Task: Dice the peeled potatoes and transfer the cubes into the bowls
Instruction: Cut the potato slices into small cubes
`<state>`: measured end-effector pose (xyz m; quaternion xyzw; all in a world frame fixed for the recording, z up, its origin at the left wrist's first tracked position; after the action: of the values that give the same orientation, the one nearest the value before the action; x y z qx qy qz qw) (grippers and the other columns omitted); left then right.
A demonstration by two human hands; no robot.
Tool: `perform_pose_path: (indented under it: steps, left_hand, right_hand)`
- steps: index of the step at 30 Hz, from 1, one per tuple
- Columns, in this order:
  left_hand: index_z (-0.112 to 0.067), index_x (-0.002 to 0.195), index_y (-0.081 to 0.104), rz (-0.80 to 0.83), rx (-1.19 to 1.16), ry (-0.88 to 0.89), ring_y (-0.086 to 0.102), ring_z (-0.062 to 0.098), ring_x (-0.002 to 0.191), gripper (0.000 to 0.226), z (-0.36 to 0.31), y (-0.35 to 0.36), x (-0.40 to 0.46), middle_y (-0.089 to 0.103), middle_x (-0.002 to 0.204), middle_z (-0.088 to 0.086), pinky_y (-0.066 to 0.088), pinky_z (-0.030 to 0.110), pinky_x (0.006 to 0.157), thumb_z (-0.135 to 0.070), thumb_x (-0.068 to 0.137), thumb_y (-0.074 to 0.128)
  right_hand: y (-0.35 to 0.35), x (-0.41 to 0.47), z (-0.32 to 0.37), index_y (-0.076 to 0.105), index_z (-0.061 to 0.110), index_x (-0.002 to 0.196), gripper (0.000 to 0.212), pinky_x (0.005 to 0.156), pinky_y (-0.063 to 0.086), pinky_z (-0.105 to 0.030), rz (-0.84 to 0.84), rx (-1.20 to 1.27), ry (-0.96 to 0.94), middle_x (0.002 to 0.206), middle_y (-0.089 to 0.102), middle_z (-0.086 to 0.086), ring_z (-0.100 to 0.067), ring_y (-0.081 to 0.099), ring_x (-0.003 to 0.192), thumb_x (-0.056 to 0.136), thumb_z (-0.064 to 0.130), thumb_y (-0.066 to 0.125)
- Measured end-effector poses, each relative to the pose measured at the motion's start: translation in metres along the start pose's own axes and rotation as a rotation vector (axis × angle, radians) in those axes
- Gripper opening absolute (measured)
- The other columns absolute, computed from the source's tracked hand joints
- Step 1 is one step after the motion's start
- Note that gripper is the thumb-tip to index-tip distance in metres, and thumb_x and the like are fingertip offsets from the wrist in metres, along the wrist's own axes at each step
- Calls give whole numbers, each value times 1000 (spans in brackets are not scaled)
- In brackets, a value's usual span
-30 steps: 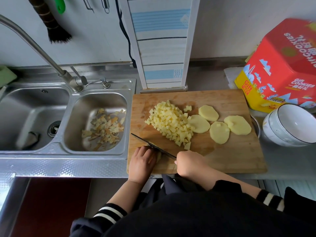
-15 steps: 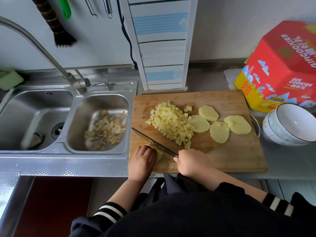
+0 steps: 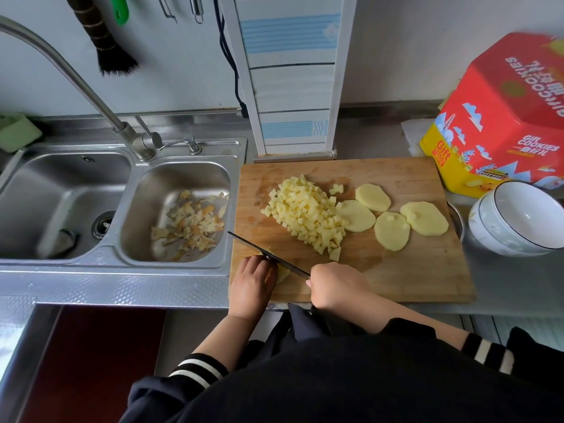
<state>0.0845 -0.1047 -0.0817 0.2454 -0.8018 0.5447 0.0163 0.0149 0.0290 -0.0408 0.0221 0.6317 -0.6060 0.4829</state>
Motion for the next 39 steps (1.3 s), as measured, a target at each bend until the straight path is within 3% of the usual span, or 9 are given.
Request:
perform_pose_path:
  steps: [2, 10, 18, 22, 30, 34, 39]
  left_hand:
    - [-6, 90, 68, -4, 1, -4, 50, 25, 86, 30, 1, 0, -1, 63, 88, 8, 41, 30, 73, -30, 92, 51]
    - [-7, 95, 69, 5, -7, -2, 50, 24, 88, 30, 2, 1, -1, 64, 91, 6, 41, 30, 74, -31, 92, 51]
    - [-8, 92, 69, 21, 9, 11, 52, 23, 87, 28, -1, 0, 0, 64, 92, 4, 43, 30, 73, -30, 92, 51]
    - [-9, 91, 69, 4, 3, 52, 53, 24, 85, 26, -6, -5, 2, 64, 91, 5, 42, 29, 73, -29, 92, 52]
    - [-8, 89, 67, 14, 17, 74, 51, 26, 83, 24, -4, -8, -5, 62, 91, 7, 47, 35, 69, -26, 92, 52]
    - [-7, 90, 68, -11, 13, 72, 49, 26, 85, 24, -3, -9, -5, 63, 90, 7, 44, 34, 71, -25, 92, 52]
    - [-7, 90, 68, -25, -18, 38, 49, 24, 86, 23, 1, -7, -9, 61, 89, 6, 42, 31, 73, -26, 93, 54]
  right_hand:
    - [2, 1, -1, 45, 14, 69, 29, 60, 40, -30, 10, 10, 15, 70, 50, 0, -23, 54, 70, 98, 13, 45]
    - [8, 7, -4, 52, 12, 81, 18, 69, 46, -33, 42, 56, 37, 78, 54, -3, -30, 63, 88, 97, 12, 45]
    - [5, 4, -13, 54, 12, 90, 24, 70, 43, -32, -5, 146, 31, 81, 54, -1, -26, 61, 86, 102, 29, 42]
    - [-3, 1, -15, 60, 11, 102, 29, 66, 41, -32, -57, 118, 34, 84, 57, -2, -25, 60, 83, 104, 30, 39]
    - [0, -6, -3, 60, 12, 104, 29, 68, 41, -32, -11, 88, -7, 99, 64, -6, -26, 61, 90, 103, 31, 38]
    - [3, -3, 4, 61, 11, 98, 23, 62, 37, -31, 16, 42, -15, 84, 57, -3, -27, 56, 78, 101, 23, 42]
    - [5, 1, 5, 59, 12, 90, 17, 63, 41, -31, 38, 11, 1, 71, 49, 1, -26, 58, 78, 99, 17, 46]
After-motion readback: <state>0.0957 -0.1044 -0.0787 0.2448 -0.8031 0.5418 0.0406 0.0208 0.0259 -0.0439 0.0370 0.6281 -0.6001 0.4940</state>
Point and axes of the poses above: each hand's wrist, its own x-axis towards the middle knuckle, its own y-axis out of the palm, z = x × y, the point moved 10 cm from there along x, towards the middle knuckle
